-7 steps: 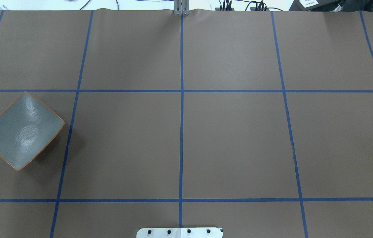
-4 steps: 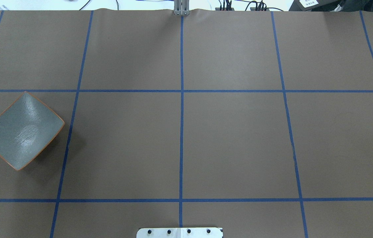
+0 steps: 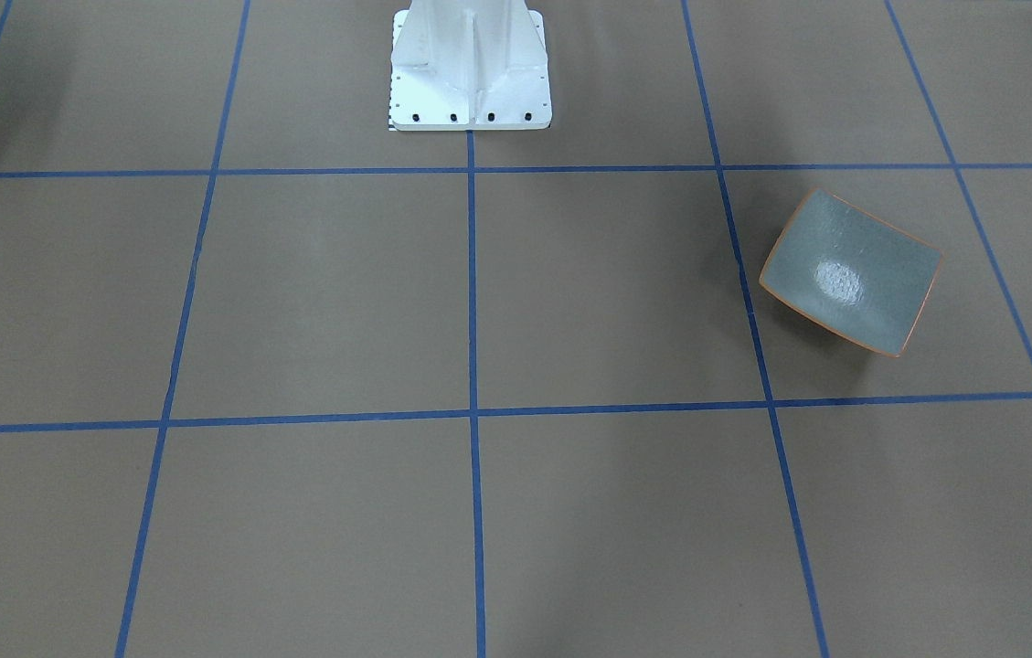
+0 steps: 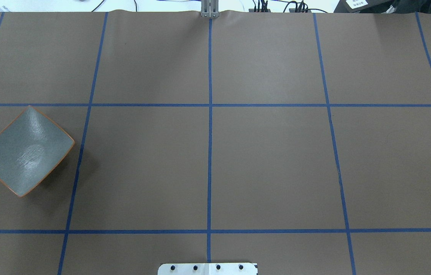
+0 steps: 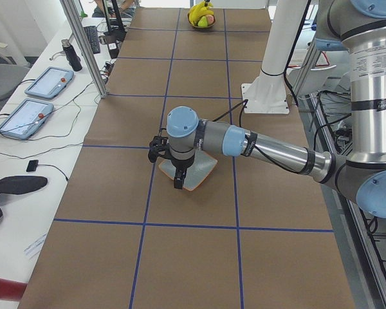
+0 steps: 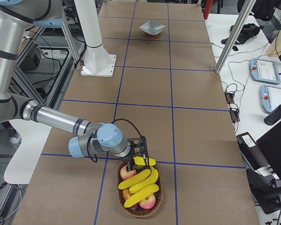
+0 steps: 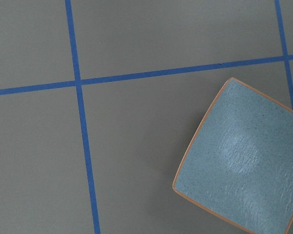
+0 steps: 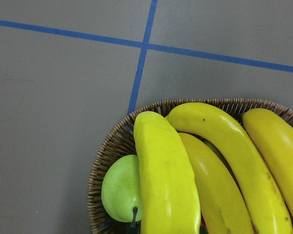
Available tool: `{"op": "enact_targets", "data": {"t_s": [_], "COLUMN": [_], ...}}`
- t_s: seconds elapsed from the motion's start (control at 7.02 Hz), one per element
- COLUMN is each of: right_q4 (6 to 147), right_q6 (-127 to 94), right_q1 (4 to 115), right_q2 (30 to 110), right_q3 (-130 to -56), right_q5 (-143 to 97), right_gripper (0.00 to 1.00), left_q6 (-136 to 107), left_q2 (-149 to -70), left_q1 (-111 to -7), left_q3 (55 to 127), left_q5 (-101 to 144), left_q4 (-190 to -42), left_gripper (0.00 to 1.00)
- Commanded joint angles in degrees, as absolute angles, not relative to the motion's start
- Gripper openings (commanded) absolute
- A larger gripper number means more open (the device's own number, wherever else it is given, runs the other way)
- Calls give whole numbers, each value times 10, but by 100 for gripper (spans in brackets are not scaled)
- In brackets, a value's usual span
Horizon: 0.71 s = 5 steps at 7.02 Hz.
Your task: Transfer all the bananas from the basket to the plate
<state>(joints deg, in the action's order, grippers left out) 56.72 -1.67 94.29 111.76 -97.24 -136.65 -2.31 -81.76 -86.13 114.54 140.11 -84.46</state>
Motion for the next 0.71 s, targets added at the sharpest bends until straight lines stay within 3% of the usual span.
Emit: {"op": "enact_targets", "data": {"t_s": [0.0,0.57], "right_q4": [570,563], "right_q6": [-99,-359], "right_q1": [947,867], "right_q2": [1075,964], "right_q3": [-974,-999], "right_q5": [-1423,-1459], "right_gripper": [0,0], "left_q6": [-55,-222], "left_q2": [-835,-936], "left_q1": [-860,-817], "left_q3": [1146,1141], "left_q5": [1404,1405], "left_q4": [-845,-845], "left_gripper": [100,100]}}
